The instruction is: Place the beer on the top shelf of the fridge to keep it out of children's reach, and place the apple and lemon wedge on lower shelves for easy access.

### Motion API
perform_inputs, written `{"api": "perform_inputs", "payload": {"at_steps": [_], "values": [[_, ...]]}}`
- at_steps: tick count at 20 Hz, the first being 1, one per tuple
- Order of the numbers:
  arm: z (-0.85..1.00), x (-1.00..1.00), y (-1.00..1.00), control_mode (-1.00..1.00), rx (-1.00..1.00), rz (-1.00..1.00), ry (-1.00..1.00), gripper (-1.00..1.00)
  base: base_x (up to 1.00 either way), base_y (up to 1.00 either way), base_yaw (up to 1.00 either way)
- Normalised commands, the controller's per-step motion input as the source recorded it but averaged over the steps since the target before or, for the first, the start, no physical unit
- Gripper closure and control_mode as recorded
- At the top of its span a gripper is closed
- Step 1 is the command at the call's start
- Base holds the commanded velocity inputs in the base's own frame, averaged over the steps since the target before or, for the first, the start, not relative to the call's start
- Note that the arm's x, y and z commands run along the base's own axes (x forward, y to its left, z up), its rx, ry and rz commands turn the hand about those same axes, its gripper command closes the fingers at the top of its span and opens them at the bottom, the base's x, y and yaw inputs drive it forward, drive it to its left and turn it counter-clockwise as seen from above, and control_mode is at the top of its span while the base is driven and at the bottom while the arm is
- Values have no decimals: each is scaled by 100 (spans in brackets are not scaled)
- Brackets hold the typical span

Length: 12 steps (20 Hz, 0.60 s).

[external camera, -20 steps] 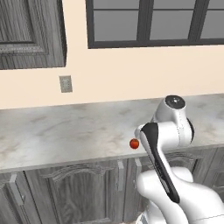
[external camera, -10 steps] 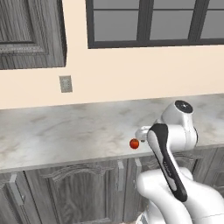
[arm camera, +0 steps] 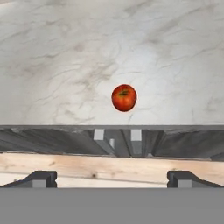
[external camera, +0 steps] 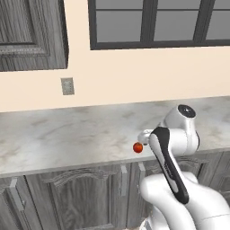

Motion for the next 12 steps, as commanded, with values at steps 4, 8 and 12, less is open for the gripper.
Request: {"api": "perform_inputs", "payload": {"at_steps": [4,8,12], "values": [[-22,19,0,-100,-4,0,3,-100,0,0,0],[-30,20,0,-100,-4,0,11,-100,0,0,0],[-25,24,0,-100,-3,0,10,-100,0,0,0]]}}
